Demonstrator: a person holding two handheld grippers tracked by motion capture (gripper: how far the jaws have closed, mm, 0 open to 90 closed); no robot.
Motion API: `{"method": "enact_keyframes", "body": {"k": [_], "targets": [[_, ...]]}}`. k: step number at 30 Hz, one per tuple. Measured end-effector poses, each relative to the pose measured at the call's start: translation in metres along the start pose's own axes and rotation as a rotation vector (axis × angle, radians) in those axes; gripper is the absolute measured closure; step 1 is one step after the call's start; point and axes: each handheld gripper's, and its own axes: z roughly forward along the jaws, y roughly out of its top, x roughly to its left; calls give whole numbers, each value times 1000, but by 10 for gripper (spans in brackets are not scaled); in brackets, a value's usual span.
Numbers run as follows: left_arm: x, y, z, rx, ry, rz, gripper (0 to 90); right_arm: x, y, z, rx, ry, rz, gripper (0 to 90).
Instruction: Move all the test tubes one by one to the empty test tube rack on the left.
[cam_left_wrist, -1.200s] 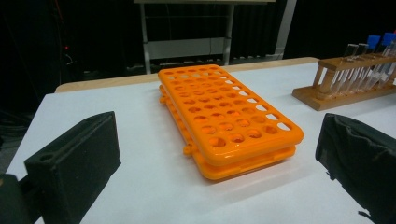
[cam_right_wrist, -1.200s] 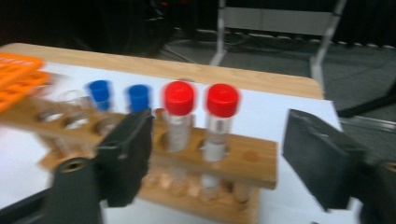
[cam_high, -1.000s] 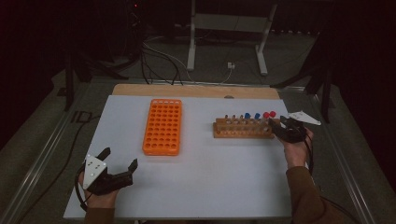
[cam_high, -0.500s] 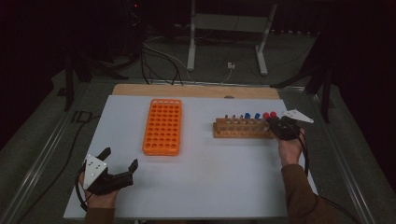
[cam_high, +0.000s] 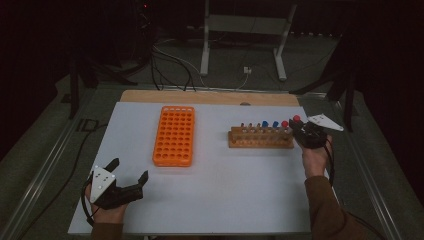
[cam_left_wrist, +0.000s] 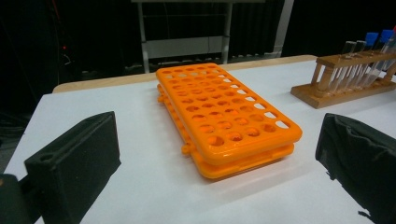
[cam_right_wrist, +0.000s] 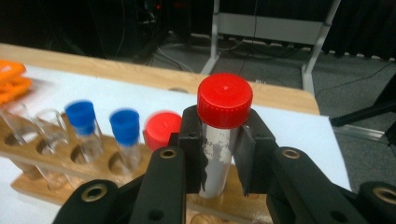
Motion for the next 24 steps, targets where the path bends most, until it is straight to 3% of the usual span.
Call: {"method": "enact_keyframes", "body": {"k": [12,24], "targets": [[1,0,1,2,-4,-4,6,-3,23,-23,-57,24,4,743],[1,-1,2,9,-14,-9,6,9,24,-40,-59,101,12,742]]}}
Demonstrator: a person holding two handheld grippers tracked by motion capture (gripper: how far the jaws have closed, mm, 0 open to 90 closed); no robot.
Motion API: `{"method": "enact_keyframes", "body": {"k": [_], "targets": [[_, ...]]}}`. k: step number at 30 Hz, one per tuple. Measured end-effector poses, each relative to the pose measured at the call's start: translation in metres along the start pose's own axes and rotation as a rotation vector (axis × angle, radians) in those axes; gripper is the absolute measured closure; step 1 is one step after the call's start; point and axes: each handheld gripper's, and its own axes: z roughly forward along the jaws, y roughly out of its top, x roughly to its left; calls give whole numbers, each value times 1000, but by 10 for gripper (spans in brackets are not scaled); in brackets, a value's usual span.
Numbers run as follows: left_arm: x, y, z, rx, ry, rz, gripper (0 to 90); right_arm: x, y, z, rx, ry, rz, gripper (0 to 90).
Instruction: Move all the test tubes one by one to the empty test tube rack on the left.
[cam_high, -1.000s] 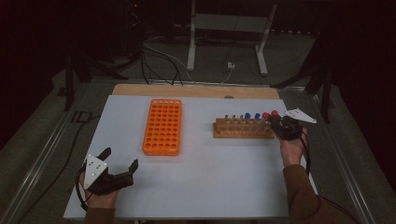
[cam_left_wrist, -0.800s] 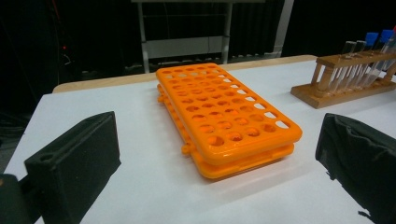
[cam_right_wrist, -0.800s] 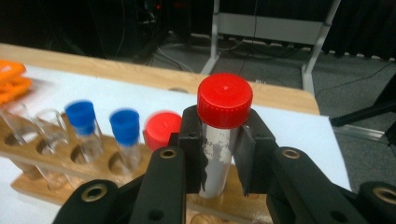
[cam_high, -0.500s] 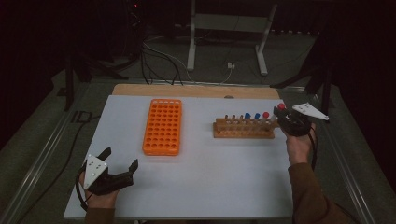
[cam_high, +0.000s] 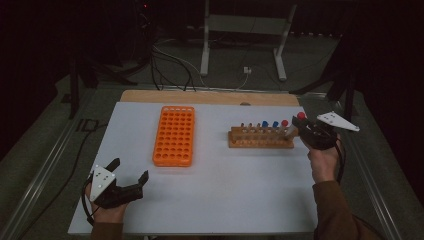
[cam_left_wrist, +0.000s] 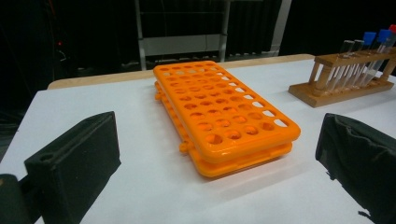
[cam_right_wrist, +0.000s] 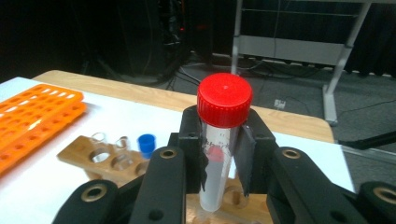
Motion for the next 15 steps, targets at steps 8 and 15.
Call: {"method": "enact_keyframes", "body": {"k": [8,15], "targets": [[-2,-1,8,40,-40,-3,6,16,-10,1,10,72,18,742],[-10,20,19,15,-90,-10,6,40,-18,3,31,143,-7,741]]}}
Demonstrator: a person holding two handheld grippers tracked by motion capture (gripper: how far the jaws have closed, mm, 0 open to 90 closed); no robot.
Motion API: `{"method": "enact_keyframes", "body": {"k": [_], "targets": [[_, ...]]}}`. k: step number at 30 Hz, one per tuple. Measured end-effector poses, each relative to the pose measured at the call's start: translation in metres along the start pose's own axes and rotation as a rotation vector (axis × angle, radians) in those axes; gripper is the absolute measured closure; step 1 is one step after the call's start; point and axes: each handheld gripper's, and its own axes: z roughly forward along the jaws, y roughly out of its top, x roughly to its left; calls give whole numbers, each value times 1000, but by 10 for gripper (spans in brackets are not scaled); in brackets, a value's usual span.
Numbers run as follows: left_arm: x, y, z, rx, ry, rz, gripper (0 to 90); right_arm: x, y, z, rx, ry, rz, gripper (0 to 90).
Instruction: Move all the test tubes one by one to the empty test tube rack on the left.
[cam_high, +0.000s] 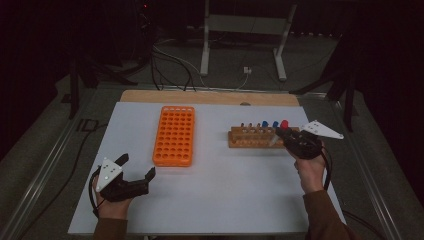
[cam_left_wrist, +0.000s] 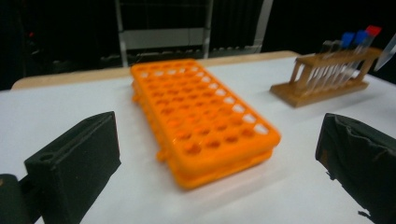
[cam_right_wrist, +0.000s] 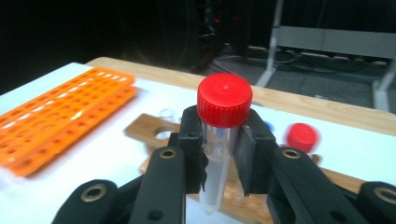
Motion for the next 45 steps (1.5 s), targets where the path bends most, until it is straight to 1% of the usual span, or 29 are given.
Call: {"method": "enact_keyframes", "body": {"k": [2,3,4,6,7,8,9,10,12,17,19,20,21,22,23,24,25,27,28,30,31,32,34,35,38,40,41,42,45], "targets": [[-5,7,6,-3,-13,17,6,6,-2,2,0,23,-4,741],[-5,7,6,-3,-13,17,6,6,-2,2,0,23,-4,741],[-11,13,14,-6,-33,30,6,13,-4,3,-2,47,-4,741],[-17,18,25,-4,-52,45,6,17,-5,4,-8,59,-8,741],[-17,18,25,-4,-52,45,6,19,-6,5,-12,70,-3,741],[-20,19,30,-3,-58,49,6,20,-7,5,-11,83,0,741],[-27,22,41,6,-73,52,6,23,-9,6,-7,89,0,741],[-27,22,41,6,-73,52,6,25,-10,8,-2,94,-9,741],[-35,23,52,11,-92,53,6,29,-11,10,17,95,-32,741],[-59,25,77,18,-144,56,7,39,-11,12,28,126,-30,740],[-74,26,92,22,-174,68,11,44,-11,14,32,138,-36,740],[-74,26,92,22,-174,68,11,48,-11,16,39,146,-41,740],[-79,27,96,27,-186,71,11,51,-11,17,44,154,-48,740],[-87,27,104,33,-204,78,13,54,-11,18,48,160,-49,740],[-87,27,104,33,-204,78,19,57,-11,19,50,167,-58,740],[-92,27,108,38,-214,83,31,60,-11,20,53,175,-60,740],[-100,28,115,49,-239,86,43,64,-10,21,58,184,-69,740],[-106,28,121,58,-261,85,75,70,-10,24,65,196,-78,740],[-106,28,121,58,-261,85,93,73,-9,26,71,204,-84,740],[-116,29,129,57,-287,94,133,80,-8,29,79,215,-99,739],[-116,29,129,57,-287,94,148,83,-8,30,80,221,-105,739],[-122,29,135,68,-300,105,156,87,-7,32,82,229,-106,739],[-124,29,138,77,-308,105,164,91,-7,34,84,246,-102,739],[-128,28,144,97,-322,105,167,95,-7,36,84,253,-107,739],[-133,26,149,115,-332,111,192,102,-6,40,89,270,-114,739],[-134,25,150,122,-333,107,256,107,-6,42,91,280,-122,739],[-135,25,151,126,-332,104,256,107,-6,42,91,280,-122,739],[-135,24,151,127,-340,102,350,109,-6,43,93,283,-128,739],[-134,25,151,127,-380,99,487,114,-5,45,101,302,-124,739]]}}
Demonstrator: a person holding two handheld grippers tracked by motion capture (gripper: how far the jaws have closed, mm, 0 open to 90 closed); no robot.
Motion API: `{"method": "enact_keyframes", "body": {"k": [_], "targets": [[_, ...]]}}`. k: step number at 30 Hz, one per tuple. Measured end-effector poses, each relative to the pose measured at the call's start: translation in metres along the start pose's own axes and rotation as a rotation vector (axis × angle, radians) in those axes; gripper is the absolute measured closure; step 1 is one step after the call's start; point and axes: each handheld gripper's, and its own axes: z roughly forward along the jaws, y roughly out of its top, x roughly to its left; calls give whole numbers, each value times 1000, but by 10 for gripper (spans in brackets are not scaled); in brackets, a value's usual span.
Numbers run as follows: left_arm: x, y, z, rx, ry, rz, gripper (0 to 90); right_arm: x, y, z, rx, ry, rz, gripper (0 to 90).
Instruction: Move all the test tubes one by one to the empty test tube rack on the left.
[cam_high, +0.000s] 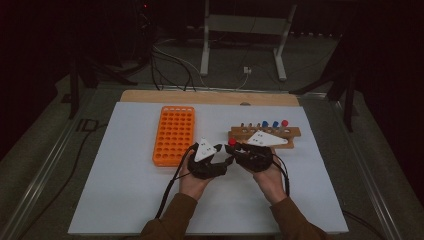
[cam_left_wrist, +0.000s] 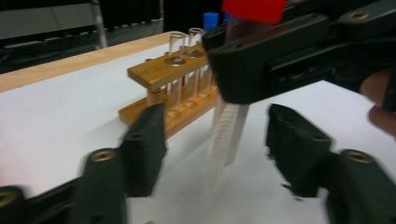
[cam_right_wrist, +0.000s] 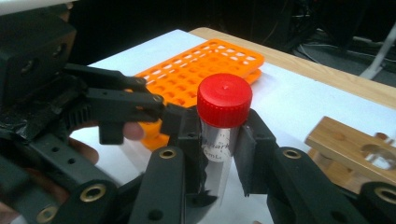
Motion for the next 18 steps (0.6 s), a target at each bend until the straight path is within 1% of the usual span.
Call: {"method": "enact_keyframes", "body": {"k": [1,2,3,4,6,7,11,13,15,17,18], "targets": [[0,0,0,0,0,0,530,1,0,1,3,3,3,739],[1,0,0,0,-10,1,568,2,0,1,6,7,-2,739],[1,0,0,3,-16,5,568,2,0,1,6,7,-2,739],[1,-1,0,15,-21,22,646,3,0,2,7,15,-3,739],[1,-1,0,18,-24,29,723,3,0,3,6,18,-2,739],[1,-1,-1,21,-25,40,739,4,0,3,6,20,-2,739],[0,-1,-2,24,-19,51,753,4,1,2,8,22,-8,725],[2,-1,-3,27,-12,49,754,4,1,0,-8,29,-5,643],[4,0,-5,23,-1,45,755,2,1,-3,-28,36,5,531],[7,1,-7,20,15,40,755,-2,1,-7,-39,32,22,409],[7,1,-7,20,15,40,755,-4,1,-9,-42,29,28,380]]}}
